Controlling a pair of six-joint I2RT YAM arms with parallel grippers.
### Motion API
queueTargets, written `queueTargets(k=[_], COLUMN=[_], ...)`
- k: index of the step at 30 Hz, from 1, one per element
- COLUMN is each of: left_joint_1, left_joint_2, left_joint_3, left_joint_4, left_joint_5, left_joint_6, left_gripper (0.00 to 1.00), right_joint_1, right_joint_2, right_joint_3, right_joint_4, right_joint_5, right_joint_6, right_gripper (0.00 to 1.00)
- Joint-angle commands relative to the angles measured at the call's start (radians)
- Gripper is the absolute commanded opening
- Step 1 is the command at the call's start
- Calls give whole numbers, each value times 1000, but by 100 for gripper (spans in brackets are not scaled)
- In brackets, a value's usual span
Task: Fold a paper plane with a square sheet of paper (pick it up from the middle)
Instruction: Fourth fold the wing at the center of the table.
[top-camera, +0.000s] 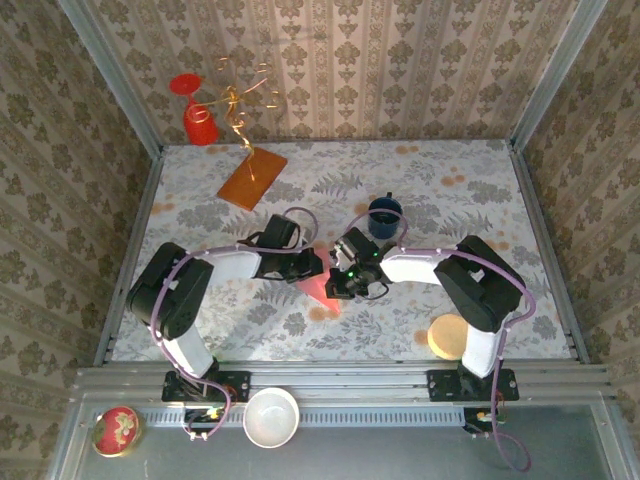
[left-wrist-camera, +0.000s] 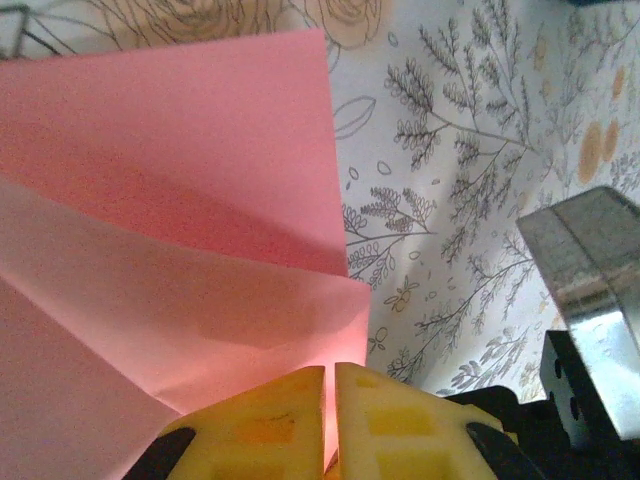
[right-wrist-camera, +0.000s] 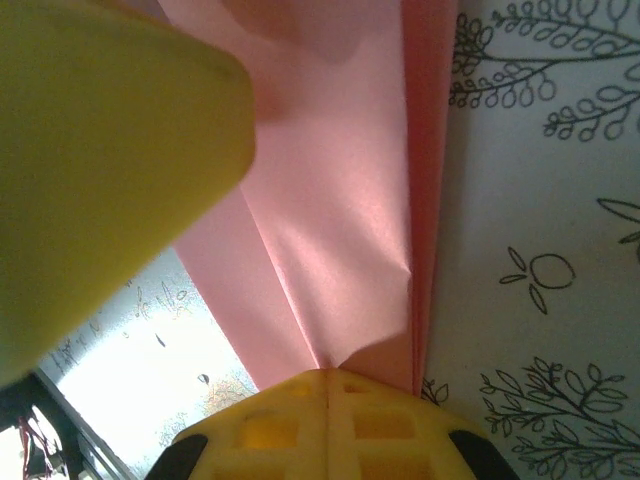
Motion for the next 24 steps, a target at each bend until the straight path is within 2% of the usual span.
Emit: queueTargets(k=[1,11,24], left_joint_1=[-8,53,263], left_joint_2=[15,110,198], left_joint_3=[-14,28,140], left_joint_4=[4,-44,-84], left_joint_5=[7,-3,-6], left_joint_6=[36,69,166], left_gripper=[11,12,12], right_joint_1=[-5,-5,-5], right_joint_2=[73,81,94], right_joint_3=[-33,-59,-96], right_joint_4=[-163,-204,-259], right_joint_5=[63,83,165], right_joint_6=[-20,-46,-91], right_gripper=[2,2,2])
